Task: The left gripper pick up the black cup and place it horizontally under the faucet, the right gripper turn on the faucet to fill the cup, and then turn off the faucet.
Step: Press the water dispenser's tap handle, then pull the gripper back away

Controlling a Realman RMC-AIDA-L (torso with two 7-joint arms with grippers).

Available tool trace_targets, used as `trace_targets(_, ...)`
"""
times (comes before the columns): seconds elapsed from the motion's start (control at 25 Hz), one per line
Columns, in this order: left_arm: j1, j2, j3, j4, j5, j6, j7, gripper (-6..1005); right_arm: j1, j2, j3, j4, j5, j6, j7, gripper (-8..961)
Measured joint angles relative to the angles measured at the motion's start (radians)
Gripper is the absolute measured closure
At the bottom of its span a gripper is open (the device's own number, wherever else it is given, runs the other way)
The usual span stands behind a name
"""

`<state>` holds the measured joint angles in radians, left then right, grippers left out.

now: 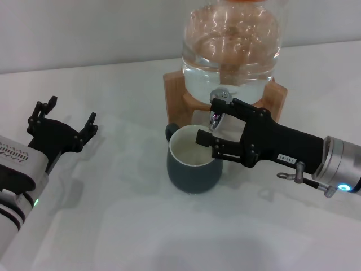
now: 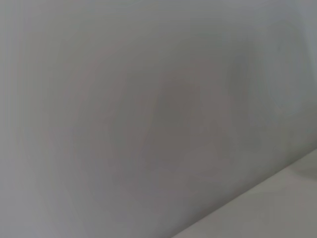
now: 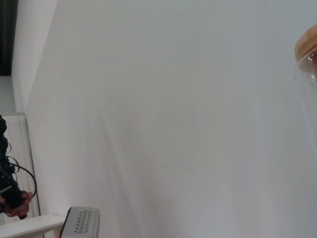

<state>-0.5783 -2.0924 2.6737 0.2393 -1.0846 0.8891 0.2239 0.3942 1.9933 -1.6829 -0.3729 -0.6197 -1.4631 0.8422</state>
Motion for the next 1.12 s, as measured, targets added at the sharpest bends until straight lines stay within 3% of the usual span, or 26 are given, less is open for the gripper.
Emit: trace_targets(1.12, 0.0, 0.0, 0.0, -0.001, 0.0, -0.001, 0.0, 118, -0.005, -0.007, 0.026, 0.008, 0.001, -0.005, -0.011, 85)
